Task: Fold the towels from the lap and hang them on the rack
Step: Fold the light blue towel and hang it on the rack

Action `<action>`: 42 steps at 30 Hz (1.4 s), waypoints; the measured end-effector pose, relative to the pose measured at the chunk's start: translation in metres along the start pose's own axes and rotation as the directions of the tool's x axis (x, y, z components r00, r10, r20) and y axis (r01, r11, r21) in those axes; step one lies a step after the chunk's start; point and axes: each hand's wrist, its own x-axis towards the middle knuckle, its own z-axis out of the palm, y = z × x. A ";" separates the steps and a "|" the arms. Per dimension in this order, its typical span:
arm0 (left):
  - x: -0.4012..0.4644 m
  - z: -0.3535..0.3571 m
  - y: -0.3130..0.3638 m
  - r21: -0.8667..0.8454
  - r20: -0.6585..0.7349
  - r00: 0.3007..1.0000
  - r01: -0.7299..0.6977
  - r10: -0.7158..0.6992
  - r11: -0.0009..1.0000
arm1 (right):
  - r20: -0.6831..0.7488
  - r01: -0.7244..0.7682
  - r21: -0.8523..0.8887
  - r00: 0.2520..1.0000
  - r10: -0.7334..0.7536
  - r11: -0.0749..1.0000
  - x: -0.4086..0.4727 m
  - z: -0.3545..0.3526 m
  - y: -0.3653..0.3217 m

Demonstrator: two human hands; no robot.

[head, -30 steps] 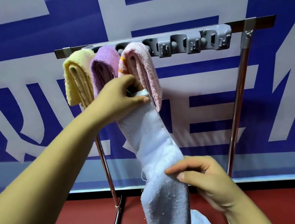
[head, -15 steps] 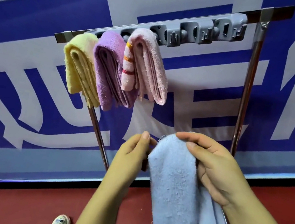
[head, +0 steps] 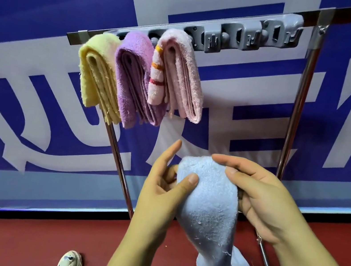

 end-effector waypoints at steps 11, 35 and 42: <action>-0.009 0.007 0.015 -0.050 0.123 0.991 0.056 -0.050 0.997 | 0.067 -0.001 0.289 0.998 -0.020 0.957 -0.005 0.000 -0.011; -0.011 0.013 0.033 0.079 0.046 0.998 -0.055 0.051 0.995 | 0.152 0.292 -0.162 0.951 -0.269 0.943 -0.020 -0.002 -0.006; -0.010 0.007 0.033 0.083 0.111 0.994 -0.011 0.002 0.997 | 0.086 0.259 0.012 0.962 -0.259 0.966 -0.003 0.010 -0.017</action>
